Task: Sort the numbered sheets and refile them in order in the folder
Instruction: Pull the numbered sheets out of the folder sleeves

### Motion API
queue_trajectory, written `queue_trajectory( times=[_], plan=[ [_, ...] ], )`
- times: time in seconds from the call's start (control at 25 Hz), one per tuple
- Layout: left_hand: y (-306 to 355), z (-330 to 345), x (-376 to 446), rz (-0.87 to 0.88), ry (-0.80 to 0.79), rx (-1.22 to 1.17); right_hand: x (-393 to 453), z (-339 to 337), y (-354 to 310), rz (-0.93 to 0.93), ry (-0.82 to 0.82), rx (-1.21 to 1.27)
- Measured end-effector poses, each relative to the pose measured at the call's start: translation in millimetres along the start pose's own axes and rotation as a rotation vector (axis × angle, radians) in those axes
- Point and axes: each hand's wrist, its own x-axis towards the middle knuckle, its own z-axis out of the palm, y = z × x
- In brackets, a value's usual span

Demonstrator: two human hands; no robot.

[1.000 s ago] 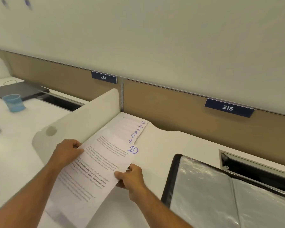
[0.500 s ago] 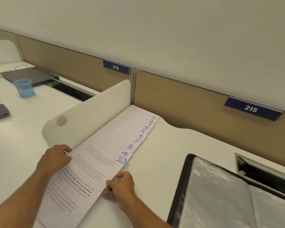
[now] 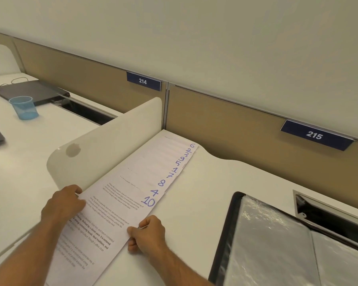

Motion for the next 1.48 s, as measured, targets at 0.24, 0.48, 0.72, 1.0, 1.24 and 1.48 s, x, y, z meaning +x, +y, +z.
queue_trajectory(
  times=[0.24,0.48,0.72,1.0,1.24,1.48],
  plan=[
    [30,11,-18,0.186,0.202,0.142,-12,-28,-9,-0.192,0.094,-0.27],
    [97,60,-58,0.725,0.292,0.08,-20,-114,-2,-0.496,0.341,-0.675],
    [172,142,-142,0.941,-0.054,0.083,-52,-215,29,-0.45,0.541,-0.992],
    [215,215,-221,1.102,-0.252,0.218,-108,-340,86,-0.109,0.687,-1.116],
    [221,246,-244,1.063,-0.31,0.347,-139,-397,126,0.037,0.656,-1.174],
    [222,253,-247,1.06,-0.303,0.393,-141,-404,132,0.014,0.619,-1.193]
  ],
)
